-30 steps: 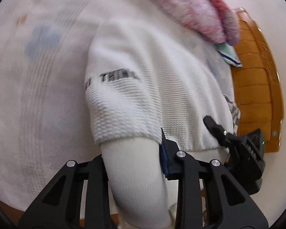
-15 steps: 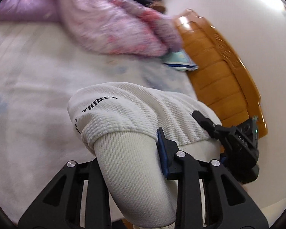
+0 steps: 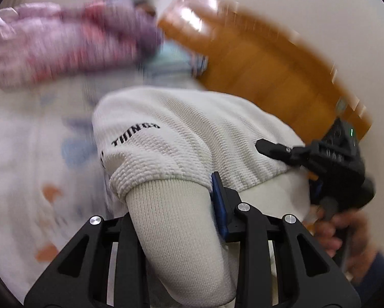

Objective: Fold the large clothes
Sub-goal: 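Lower the folded jacket onto the bed and open both grippers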

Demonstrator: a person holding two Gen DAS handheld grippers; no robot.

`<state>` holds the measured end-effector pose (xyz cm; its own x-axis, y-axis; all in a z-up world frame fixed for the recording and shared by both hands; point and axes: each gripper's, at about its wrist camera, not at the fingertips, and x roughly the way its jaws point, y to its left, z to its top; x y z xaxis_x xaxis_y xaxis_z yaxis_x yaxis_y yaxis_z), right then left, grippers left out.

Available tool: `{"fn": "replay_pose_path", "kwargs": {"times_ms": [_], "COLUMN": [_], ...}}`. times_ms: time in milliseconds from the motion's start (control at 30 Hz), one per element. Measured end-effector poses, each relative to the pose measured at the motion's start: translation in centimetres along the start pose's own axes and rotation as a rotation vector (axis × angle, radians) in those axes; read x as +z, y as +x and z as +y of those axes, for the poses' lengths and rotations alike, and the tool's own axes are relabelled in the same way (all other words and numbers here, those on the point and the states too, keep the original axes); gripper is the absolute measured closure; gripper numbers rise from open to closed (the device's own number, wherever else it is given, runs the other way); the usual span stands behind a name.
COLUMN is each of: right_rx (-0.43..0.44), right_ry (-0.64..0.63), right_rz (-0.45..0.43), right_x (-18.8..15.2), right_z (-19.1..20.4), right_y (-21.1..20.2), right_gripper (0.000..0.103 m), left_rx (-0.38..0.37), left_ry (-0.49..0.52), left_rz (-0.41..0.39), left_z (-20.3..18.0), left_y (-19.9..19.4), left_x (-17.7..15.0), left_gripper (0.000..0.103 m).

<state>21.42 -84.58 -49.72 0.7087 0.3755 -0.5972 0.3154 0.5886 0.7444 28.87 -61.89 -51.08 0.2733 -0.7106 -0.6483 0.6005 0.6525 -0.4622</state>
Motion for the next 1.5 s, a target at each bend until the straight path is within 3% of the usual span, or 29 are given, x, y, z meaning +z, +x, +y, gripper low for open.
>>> {"fn": "replay_pose_path", "kwargs": {"times_ms": [33, 133, 233, 300, 400, 467, 600, 667, 767, 833, 900, 967, 1033, 1167, 1300, 1467, 1500], "right_rx": [-0.067, -0.109, -0.124, -0.153, -0.194, -0.267, -0.383, -0.485, -0.557, -0.501, -0.463, -0.48, -0.577, -0.554, -0.626, -0.613, -0.601], "right_ry": [0.063, 0.153, 0.155, 0.145, 0.133, 0.07, -0.025, -0.094, -0.221, -0.287, -0.33, -0.406, -0.452, -0.359, -0.411, -0.411, -0.419], "right_rz": [0.064, 0.133, 0.144, 0.152, 0.155, 0.166, 0.187, 0.169, 0.121, 0.137, 0.195, 0.274, 0.337, 0.353, 0.34, 0.294, 0.287], "right_x": [-0.8, -3.0, -4.7, -5.0, -5.2, -4.8, -4.9, -4.3, -3.5, -3.1, -2.9, -3.3, -3.6, -2.7, -3.2, -4.5, -5.1], "right_z": [-3.3, -8.0, -9.3, -9.3, -9.0, -7.7, -5.5, -3.6, -0.7, 0.7, 1.0, 0.7, -1.5, -4.8, -3.5, 0.7, 1.9], "right_y": [1.1, 2.2, 2.0, 1.5, 0.1, -0.4, -2.3, -3.1, -3.6, -2.4, 0.1, 3.3, 5.9, 6.8, 6.7, 6.0, 6.1], "right_gripper": [0.075, 0.069, 0.055, 0.054, 0.052, 0.049, 0.049, 0.049, 0.051, 0.072, 0.087, 0.09, 0.103, 0.103, 0.102, 0.088, 0.076], "left_rx": [0.02, 0.066, 0.104, 0.124, 0.159, 0.199, 0.212, 0.222, 0.276, 0.288, 0.289, 0.293, 0.308, 0.292, 0.289, 0.308, 0.347], "left_ry": [-0.011, -0.052, -0.119, -0.165, -0.188, -0.182, -0.301, -0.28, -0.226, -0.231, -0.256, -0.267, -0.239, -0.228, -0.259, -0.298, -0.295], "left_rz": [0.073, 0.168, 0.186, 0.203, 0.161, 0.116, 0.072, 0.077, 0.147, 0.182, 0.175, 0.176, 0.182, 0.232, 0.232, 0.213, 0.222], "left_z": [-0.2, 0.1, 1.4, 2.3, 3.0, 3.2, 5.4, 6.1, 5.9, 6.0, 6.5, 6.6, 6.4, 6.7, 7.0, 7.9, 8.2], "left_y": [2.2, 4.6, 4.6, 4.4, 2.4, 1.0, -0.1, 0.4, 1.8, 2.2, 2.0, 1.8, 1.7, 2.7, 2.0, -1.5, -2.5], "left_x": [-1.4, -5.1, -6.4, -6.3, -5.7, -5.1, -3.2, -2.1, -2.5, -3.9, -5.0, -5.9, -6.6, -7.5, -6.6, -5.2, -4.9], "left_gripper": [0.072, 0.068, 0.052, 0.034, 0.027, 0.022, 0.021, 0.021, 0.021, 0.022, 0.022, 0.022, 0.022, 0.02, 0.018, 0.013, 0.013]}}
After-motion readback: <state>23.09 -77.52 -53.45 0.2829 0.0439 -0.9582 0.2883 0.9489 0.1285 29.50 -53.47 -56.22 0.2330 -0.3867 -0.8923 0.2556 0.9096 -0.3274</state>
